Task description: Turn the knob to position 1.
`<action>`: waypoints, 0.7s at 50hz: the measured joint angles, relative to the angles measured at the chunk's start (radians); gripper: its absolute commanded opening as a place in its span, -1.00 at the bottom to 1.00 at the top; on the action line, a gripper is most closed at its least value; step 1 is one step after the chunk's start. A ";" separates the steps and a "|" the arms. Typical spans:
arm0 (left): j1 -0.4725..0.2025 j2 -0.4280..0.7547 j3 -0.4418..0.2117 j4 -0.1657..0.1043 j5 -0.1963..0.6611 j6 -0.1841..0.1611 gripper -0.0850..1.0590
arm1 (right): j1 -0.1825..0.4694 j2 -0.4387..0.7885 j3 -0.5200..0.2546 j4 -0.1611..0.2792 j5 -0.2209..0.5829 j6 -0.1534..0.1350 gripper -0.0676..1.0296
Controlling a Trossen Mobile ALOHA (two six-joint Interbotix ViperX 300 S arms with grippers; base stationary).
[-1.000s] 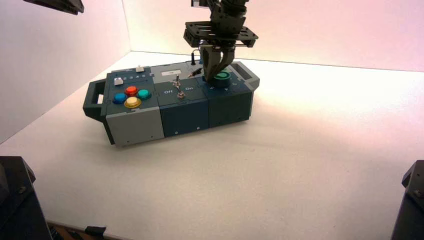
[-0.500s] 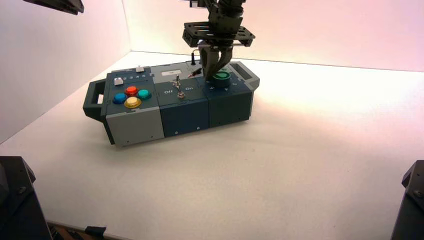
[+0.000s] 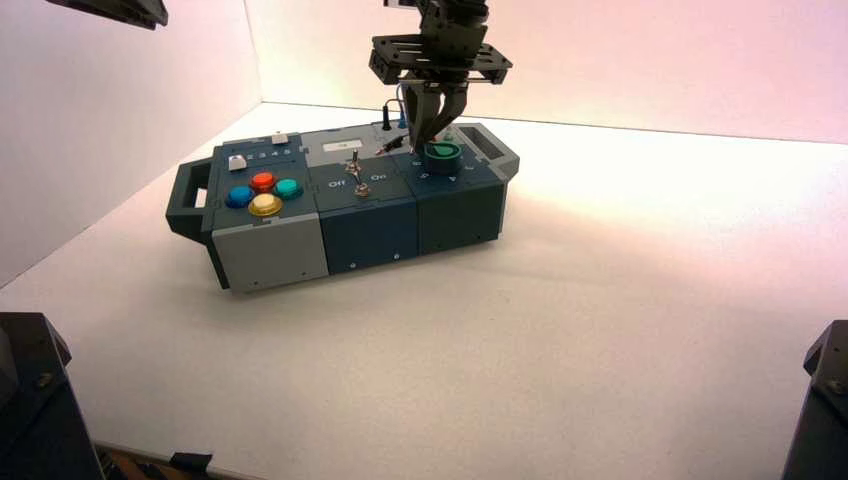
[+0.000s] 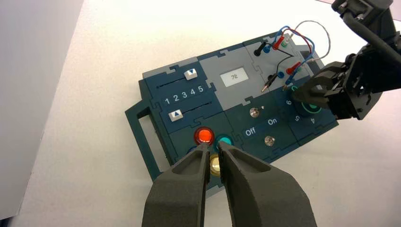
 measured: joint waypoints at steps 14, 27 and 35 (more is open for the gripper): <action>0.000 0.002 0.000 0.000 0.000 0.000 -0.64 | -0.002 0.017 -0.021 -0.003 0.003 0.000 -0.92; 0.002 0.003 0.000 0.000 0.000 0.003 -0.64 | -0.002 0.025 -0.040 -0.009 0.015 0.000 -0.92; 0.002 0.003 0.000 0.000 0.000 0.003 -0.64 | -0.009 0.028 -0.040 -0.009 0.015 0.000 -0.92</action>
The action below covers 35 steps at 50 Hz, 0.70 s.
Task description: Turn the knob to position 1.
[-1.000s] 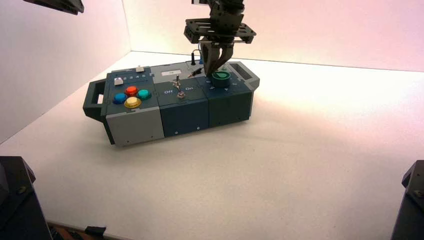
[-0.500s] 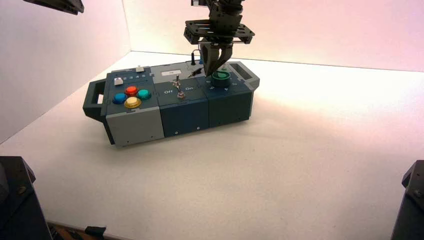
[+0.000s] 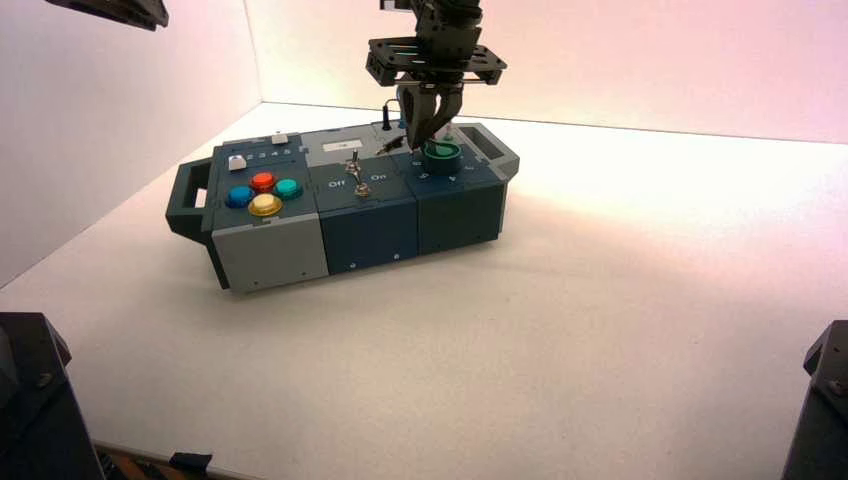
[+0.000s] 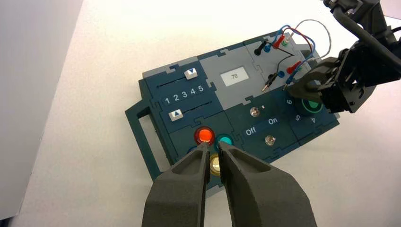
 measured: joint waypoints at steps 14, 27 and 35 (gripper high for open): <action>-0.002 0.006 0.000 0.000 -0.003 0.000 -0.64 | -0.017 0.000 0.000 -0.002 0.002 -0.002 -0.92; -0.002 0.018 0.000 0.000 -0.008 0.002 -0.64 | -0.009 0.000 -0.021 -0.002 0.032 -0.008 -0.92; -0.002 0.020 0.000 0.000 -0.008 0.000 -0.64 | 0.002 0.000 -0.051 -0.002 0.040 -0.005 -0.92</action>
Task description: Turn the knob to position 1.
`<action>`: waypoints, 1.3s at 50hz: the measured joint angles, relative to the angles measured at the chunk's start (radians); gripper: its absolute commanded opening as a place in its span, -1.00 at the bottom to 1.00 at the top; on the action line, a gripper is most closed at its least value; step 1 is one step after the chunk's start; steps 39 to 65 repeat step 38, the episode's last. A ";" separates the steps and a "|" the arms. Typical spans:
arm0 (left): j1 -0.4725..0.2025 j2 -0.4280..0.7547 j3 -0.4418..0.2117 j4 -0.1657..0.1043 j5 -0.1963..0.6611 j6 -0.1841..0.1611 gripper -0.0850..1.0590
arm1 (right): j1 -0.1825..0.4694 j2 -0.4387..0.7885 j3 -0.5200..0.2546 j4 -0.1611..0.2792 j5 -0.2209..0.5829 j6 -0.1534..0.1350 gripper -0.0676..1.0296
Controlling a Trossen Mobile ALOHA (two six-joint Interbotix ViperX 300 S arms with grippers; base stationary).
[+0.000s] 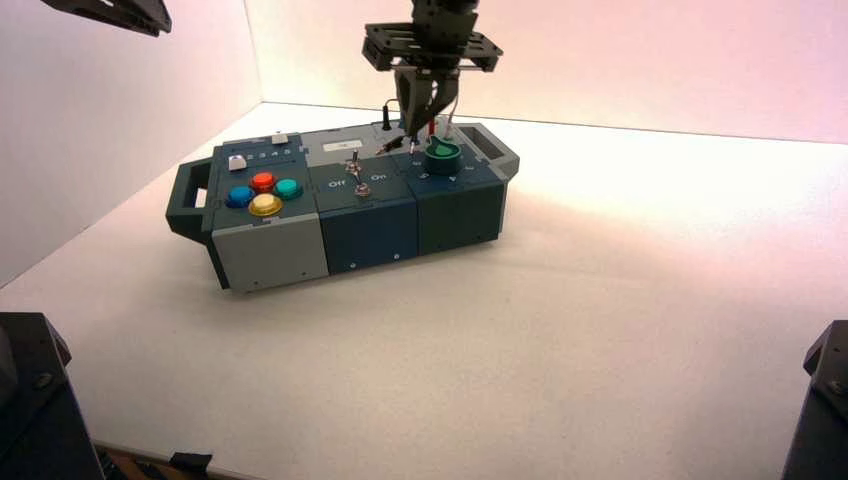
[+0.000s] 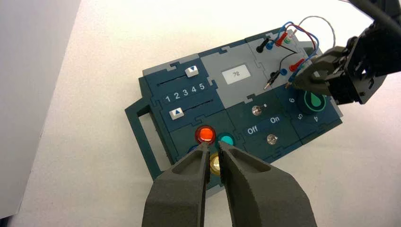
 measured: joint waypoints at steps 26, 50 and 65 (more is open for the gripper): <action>0.002 -0.002 0.000 0.000 0.002 0.002 -0.64 | 0.000 -0.094 -0.041 -0.002 0.015 0.003 -0.92; 0.000 -0.003 0.000 0.000 0.012 0.003 -0.64 | 0.000 -0.109 -0.041 -0.009 0.026 0.002 -0.92; 0.000 -0.003 0.000 0.000 0.012 0.003 -0.64 | 0.000 -0.109 -0.041 -0.009 0.026 0.002 -0.92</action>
